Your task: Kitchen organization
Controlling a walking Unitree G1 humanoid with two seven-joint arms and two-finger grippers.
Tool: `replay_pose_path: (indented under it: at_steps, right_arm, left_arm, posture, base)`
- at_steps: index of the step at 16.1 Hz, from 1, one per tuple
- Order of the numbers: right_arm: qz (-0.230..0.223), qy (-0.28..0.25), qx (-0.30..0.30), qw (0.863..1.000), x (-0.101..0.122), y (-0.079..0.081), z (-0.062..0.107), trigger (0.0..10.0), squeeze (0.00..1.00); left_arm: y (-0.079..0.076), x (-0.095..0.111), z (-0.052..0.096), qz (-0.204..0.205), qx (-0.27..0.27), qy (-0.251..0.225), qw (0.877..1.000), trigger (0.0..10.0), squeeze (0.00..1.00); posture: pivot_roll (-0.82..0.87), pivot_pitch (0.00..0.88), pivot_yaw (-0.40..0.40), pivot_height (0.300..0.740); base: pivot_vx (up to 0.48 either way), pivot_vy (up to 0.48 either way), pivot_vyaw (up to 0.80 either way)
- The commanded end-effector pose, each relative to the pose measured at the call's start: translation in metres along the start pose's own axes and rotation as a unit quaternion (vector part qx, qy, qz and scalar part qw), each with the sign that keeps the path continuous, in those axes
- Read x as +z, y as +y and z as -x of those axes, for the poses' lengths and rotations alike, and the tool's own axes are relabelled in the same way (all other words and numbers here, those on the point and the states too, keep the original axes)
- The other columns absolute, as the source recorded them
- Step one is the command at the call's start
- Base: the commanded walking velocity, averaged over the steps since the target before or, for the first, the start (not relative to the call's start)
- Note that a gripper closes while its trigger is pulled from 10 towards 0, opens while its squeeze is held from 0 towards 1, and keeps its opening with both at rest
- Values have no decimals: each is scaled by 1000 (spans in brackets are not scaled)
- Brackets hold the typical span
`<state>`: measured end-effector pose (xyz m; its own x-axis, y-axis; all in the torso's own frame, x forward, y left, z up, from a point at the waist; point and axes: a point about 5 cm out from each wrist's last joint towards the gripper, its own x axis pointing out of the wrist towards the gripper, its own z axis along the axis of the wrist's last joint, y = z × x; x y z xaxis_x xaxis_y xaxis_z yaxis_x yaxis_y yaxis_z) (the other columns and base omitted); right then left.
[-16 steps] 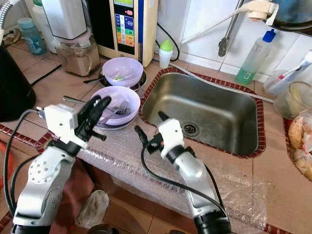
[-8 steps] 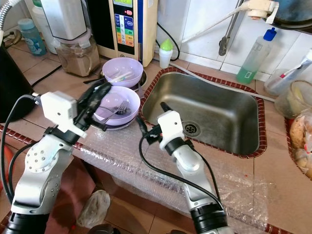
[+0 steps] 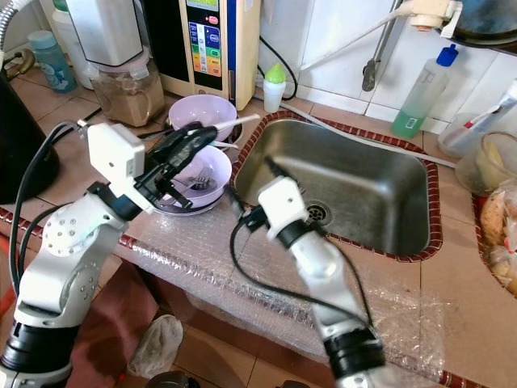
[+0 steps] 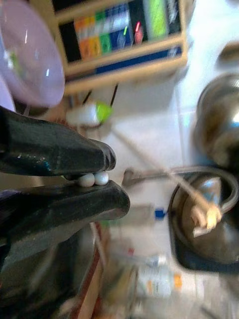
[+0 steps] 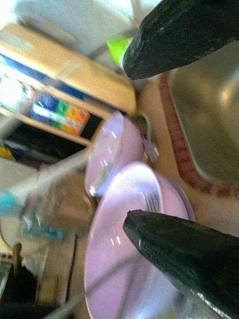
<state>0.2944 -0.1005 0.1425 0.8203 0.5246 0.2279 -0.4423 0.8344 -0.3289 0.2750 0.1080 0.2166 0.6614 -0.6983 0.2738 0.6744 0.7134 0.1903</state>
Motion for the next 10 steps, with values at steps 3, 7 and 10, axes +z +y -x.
replay_pose_path:
  at_steps: [3,7,10]
  right_arm:
    - [24,-3,-13,1000,0,-14,-1,10000,0]
    - [10,4,16,1000,-4,-10,-7,8275,0]
    - [4,6,14,1000,-5,-10,-9,0,0]
  left_arm:
    - [-11,-10,-6,27,-46,29,998,0,0]
    - [-16,-11,-16,45,-53,22,997,0,0]
    - [-17,-11,-18,53,-55,21,997,0,0]
  posture:
    - [16,0,-2,740]
    - [6,0,5,740]
    - [5,0,3,740]
  base:
    - [0,0,0]
    - [0,0,0]
    - [0,0,0]
